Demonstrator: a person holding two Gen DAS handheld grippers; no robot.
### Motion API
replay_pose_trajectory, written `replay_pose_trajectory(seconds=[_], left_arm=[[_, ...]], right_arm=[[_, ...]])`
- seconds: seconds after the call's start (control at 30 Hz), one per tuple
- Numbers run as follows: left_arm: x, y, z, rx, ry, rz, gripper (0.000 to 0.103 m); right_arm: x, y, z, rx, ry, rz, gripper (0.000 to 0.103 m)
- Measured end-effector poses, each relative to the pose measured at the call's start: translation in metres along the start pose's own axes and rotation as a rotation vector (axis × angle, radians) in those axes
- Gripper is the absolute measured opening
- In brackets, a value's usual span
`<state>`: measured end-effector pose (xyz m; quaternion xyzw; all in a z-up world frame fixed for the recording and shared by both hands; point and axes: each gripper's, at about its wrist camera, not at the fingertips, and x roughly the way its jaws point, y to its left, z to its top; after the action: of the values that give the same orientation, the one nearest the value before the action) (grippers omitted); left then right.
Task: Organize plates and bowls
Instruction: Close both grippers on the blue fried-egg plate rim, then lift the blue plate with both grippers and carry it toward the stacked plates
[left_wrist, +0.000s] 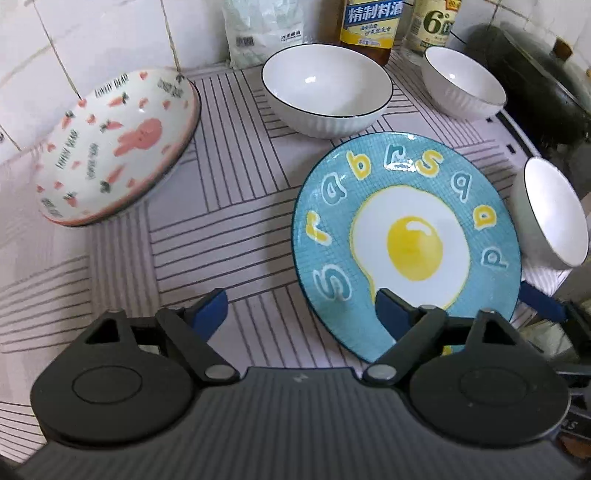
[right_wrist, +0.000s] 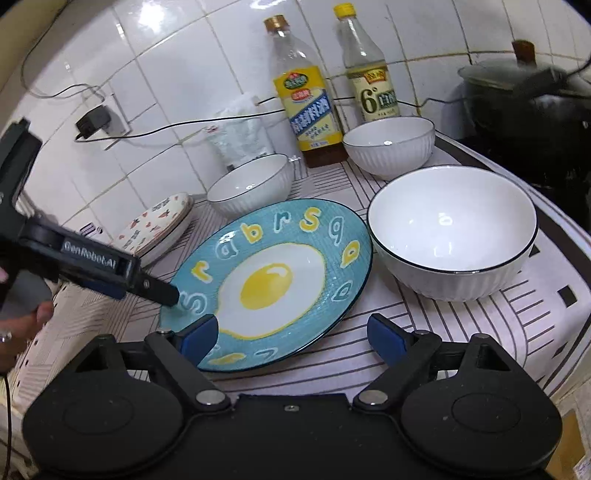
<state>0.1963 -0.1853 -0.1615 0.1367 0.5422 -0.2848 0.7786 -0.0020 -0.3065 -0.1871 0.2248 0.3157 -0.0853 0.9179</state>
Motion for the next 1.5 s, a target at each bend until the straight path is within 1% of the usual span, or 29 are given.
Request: replay_pose_trajectory(seconds=[0.03,0.07,0.1,0.13,0.17,0.2,0.23,0.27,0.3,0.37,0.5,0.57,0.67,0.77,0.9,0.97,1.03,1.07,1.13,1.23,1.43,1.5], left_arm=[[0.003,0.002,0.0,-0.011,0.004,-0.013,0.072],[0.005,0.003,0.001,-0.018,0.011,-0.021,0.058],[0.007,0.005,0.001,-0.028,0.016,-0.035,0.053],[0.009,0.007,0.001,-0.037,0.017,-0.044,0.052],[0.01,0.008,0.0,-0.044,0.017,-0.052,0.044],[0.012,0.009,0.0,-0.048,0.022,-0.056,0.036],[0.013,0.01,-0.001,-0.052,0.021,-0.072,0.035],[0.013,0.011,-0.001,-0.059,0.017,-0.085,0.031],[0.013,0.011,-0.001,-0.064,0.012,-0.094,0.028],[0.014,0.011,-0.001,-0.065,-0.002,-0.098,0.027],[0.019,0.012,0.0,-0.083,-0.004,-0.12,0.026],[0.02,0.01,0.0,-0.086,-0.008,-0.12,0.026],[0.022,0.006,-0.001,-0.07,-0.025,-0.124,0.027],[0.022,0.001,-0.002,-0.046,-0.037,-0.111,0.03],[0.02,-0.002,-0.005,-0.041,-0.052,-0.104,0.03],[0.017,-0.008,-0.007,0.024,-0.047,-0.087,0.03],[0.009,-0.011,-0.011,0.069,-0.059,-0.089,0.03],[0.006,-0.012,-0.013,0.081,-0.066,-0.084,0.03],[0.001,-0.013,-0.018,0.095,-0.077,-0.062,0.03],[-0.002,-0.006,-0.022,0.054,-0.067,-0.049,0.03],[-0.014,0.008,-0.035,0.022,-0.068,-0.037,0.03],[-0.02,0.014,-0.039,0.008,-0.066,-0.044,0.03]], right_arm=[[0.003,-0.002,0.0,0.016,-0.003,-0.009,0.087],[0.006,-0.004,0.0,0.032,-0.003,-0.016,0.081],[0.009,-0.006,0.0,0.049,0.003,-0.035,0.071],[0.011,-0.008,0.001,0.071,0.016,-0.058,0.066],[0.012,-0.01,0.002,0.094,0.018,-0.059,0.061],[0.012,-0.011,0.001,0.114,0.013,-0.055,0.059],[0.013,-0.012,0.001,0.121,0.01,-0.059,0.056],[0.014,-0.011,0.001,0.115,0.009,-0.07,0.05],[0.015,-0.01,0.001,0.106,0.005,-0.079,0.046],[0.017,-0.012,0.0,0.117,0.005,-0.078,0.025],[0.019,-0.016,0.001,0.159,0.01,-0.058,0.024],[0.018,-0.016,0.0,0.181,0.009,-0.057,0.024],[0.02,-0.018,0.0,0.177,0.012,-0.047,0.024],[0.022,-0.024,0.0,0.208,0.005,-0.024,0.024],[0.024,-0.028,-0.001,0.199,-0.015,-0.003,0.025],[0.025,-0.026,0.002,0.168,-0.007,-0.005,0.025],[0.026,-0.019,0.005,0.101,0.007,-0.031,0.025],[0.026,-0.017,0.006,0.084,0.012,-0.037,0.025],[0.025,-0.019,0.008,0.082,0.027,-0.016,0.025],[0.028,-0.012,0.01,0.029,0.048,-0.008,0.026],[0.03,-0.001,0.009,0.002,0.067,0.034,0.026],[0.026,0.002,0.007,-0.015,0.064,0.052,0.026]])
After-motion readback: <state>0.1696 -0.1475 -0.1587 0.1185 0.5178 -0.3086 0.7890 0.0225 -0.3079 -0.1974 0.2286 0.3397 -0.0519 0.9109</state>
